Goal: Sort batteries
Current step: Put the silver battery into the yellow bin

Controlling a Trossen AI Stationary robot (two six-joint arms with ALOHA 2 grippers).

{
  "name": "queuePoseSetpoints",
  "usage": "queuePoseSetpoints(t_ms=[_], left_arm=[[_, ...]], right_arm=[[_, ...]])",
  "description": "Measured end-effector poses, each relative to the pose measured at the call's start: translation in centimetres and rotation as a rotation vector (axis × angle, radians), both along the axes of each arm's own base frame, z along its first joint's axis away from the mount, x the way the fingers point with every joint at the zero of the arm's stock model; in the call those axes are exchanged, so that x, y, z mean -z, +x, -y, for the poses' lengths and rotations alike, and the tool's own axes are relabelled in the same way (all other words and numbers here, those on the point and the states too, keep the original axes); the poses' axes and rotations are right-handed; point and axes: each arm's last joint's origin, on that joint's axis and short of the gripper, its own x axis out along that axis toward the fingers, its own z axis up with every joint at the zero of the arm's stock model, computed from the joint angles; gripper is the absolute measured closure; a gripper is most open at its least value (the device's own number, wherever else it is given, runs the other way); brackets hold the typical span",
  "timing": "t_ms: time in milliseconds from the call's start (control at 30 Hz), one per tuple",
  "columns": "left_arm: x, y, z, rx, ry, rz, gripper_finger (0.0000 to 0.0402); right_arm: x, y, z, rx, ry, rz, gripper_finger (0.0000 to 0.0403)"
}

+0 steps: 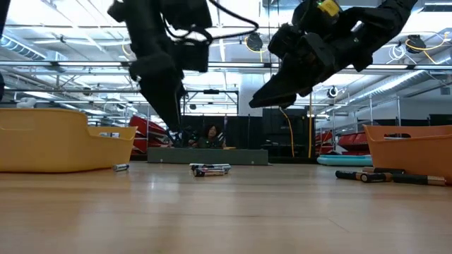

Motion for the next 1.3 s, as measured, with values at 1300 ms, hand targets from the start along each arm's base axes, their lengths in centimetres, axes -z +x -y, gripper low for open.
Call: queuePoseSetpoints(t_ms=[1300], left_arm=[[4.4, 2.8, -4.2, 0.313, 0.191, -0.028, 0.0199]], right_arm=[[1.0, -2.4, -0.5, 0.037, -0.004, 0.145, 0.0236]])
